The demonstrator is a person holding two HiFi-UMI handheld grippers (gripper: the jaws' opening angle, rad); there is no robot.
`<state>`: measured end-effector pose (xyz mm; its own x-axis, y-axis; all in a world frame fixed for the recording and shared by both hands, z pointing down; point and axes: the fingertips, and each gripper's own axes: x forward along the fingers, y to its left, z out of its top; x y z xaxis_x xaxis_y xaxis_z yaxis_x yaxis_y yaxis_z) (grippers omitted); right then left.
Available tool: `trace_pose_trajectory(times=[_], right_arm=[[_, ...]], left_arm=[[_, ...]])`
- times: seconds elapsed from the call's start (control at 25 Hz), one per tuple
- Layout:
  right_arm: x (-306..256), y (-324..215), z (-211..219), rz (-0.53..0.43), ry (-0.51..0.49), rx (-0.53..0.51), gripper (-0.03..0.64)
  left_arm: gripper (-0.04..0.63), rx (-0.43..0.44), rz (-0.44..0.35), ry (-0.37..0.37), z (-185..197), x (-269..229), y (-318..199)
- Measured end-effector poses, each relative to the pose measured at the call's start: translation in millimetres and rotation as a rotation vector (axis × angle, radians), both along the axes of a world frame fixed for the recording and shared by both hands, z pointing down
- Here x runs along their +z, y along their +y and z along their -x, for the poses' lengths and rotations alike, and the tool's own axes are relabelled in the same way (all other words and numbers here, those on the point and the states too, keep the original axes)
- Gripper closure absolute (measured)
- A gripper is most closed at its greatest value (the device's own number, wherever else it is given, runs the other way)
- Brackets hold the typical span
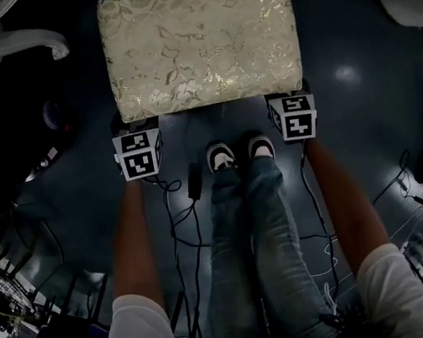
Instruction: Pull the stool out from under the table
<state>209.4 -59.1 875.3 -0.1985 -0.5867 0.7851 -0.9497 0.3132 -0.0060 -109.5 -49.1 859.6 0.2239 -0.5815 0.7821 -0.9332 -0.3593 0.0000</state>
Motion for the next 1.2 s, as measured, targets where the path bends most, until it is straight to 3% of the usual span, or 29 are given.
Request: trace_pose_trajectory(times=[1.2], right_arm=[[-0.3,4.1,-6.3,0.039,0.020,-0.005,0.387]], left_arm=[[0.353,-0.073,0.051,-0.015,-1.8,0.3,4.0]])
